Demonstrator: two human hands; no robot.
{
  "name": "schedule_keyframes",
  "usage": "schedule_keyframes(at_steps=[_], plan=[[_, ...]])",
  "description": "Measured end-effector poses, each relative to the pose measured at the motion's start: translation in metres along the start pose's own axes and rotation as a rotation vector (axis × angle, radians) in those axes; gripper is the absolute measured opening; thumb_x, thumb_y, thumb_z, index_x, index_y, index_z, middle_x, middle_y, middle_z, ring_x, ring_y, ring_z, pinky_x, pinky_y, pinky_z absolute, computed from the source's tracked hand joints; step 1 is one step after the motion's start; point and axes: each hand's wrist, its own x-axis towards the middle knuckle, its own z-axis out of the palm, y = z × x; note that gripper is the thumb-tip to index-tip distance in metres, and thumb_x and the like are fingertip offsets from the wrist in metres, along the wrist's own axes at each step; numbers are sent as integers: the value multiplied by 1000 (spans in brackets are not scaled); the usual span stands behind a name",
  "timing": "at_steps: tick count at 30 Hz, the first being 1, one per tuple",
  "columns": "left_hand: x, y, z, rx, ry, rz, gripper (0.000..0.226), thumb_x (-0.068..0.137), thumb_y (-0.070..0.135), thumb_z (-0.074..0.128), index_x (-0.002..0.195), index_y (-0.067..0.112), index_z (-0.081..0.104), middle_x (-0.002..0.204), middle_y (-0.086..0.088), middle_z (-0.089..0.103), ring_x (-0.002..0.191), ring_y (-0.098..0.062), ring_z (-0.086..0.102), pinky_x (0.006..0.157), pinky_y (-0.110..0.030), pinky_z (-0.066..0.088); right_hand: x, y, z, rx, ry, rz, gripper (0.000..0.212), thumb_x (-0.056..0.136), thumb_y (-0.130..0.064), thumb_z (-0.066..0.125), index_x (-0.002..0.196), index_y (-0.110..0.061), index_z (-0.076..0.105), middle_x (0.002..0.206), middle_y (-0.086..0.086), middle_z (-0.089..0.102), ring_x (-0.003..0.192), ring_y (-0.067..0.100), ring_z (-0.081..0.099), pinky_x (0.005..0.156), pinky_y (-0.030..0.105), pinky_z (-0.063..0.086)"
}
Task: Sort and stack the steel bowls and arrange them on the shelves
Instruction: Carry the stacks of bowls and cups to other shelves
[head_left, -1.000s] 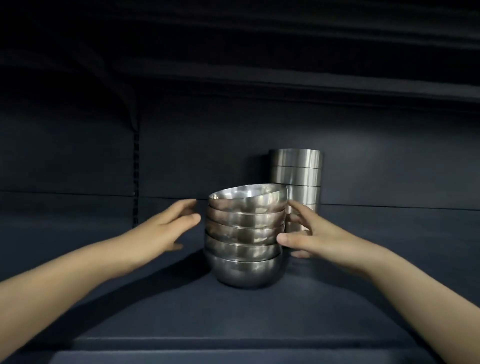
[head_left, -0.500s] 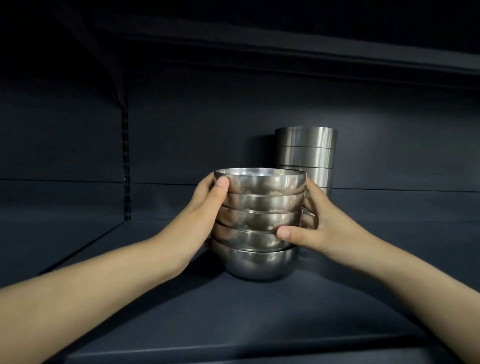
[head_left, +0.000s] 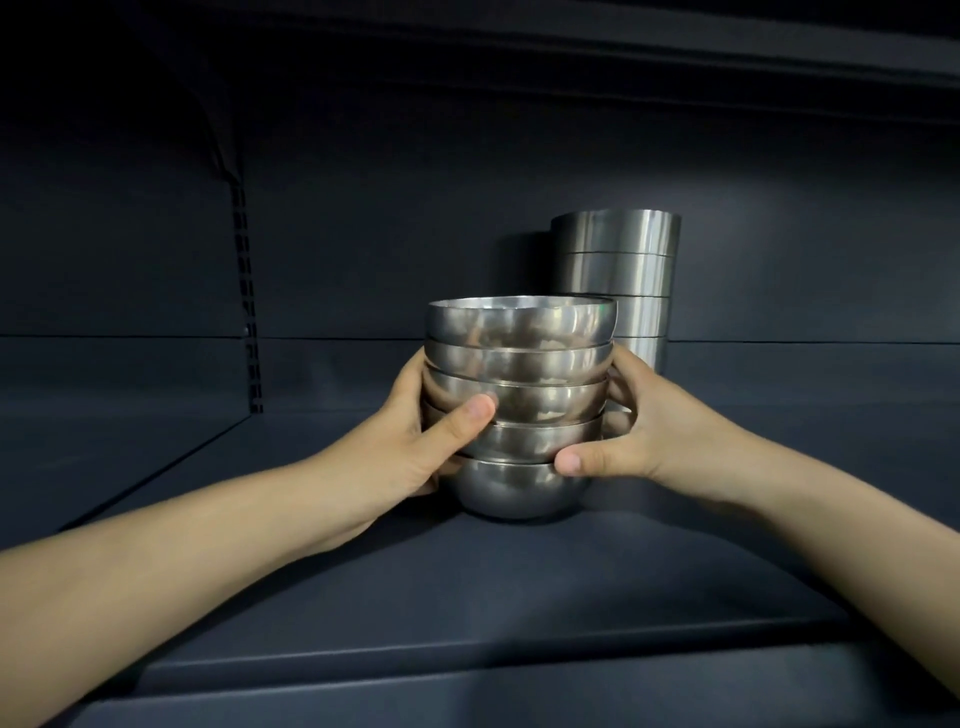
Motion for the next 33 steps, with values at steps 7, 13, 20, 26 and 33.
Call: schedule_keyframes(at_steps=[7, 13, 20, 26, 33], plan=[[-1, 8, 5, -14, 58, -9, 74, 52, 65, 63, 117, 36, 42, 74, 19, 63, 65, -5, 62, 89, -47, 51, -8, -13, 1, 31, 17, 36, 75, 48, -24, 93, 109, -28, 49, 100, -13, 68, 94, 10, 70, 67, 31, 56], [-18, 33, 26, 5, 73, 11, 67, 66, 60, 61, 122, 29, 41, 86, 10, 60, 64, -3, 64, 79, -39, 55, -32, -25, -8, 70, 38, 21, 74, 44, -30, 82, 111, -28, 51, 92, -17, 68, 88, 7, 69, 62, 24, 53], [-49, 65, 81, 77, 149, 60, 70, 55, 64, 64, 112, 27, 47, 94, 6, 58, 75, -7, 62, 77, -40, 58, -87, -37, -41, 104, 20, -42, 55, 62, -13, 82, 105, -31, 53, 97, -11, 64, 76, -2, 67, 51, 14, 48], [-84, 94, 160, 62, 264, 89, 63, 55, 61, 66, 105, 29, 48, 93, 5, 58, 74, -9, 63, 78, -44, 58, -153, -49, -89, 126, -41, -109, 71, 46, -28, 81, 112, -31, 52, 106, -10, 67, 87, 2, 69, 59, 20, 53], [-126, 105, 246, 46, 323, 61, 67, 64, 64, 70, 117, 31, 45, 108, 7, 60, 78, -5, 68, 71, -37, 59, -231, -41, -135, 108, -116, -117, 74, 50, -27, 90, 113, -42, 53, 112, -12, 67, 101, 3, 66, 74, 29, 59]])
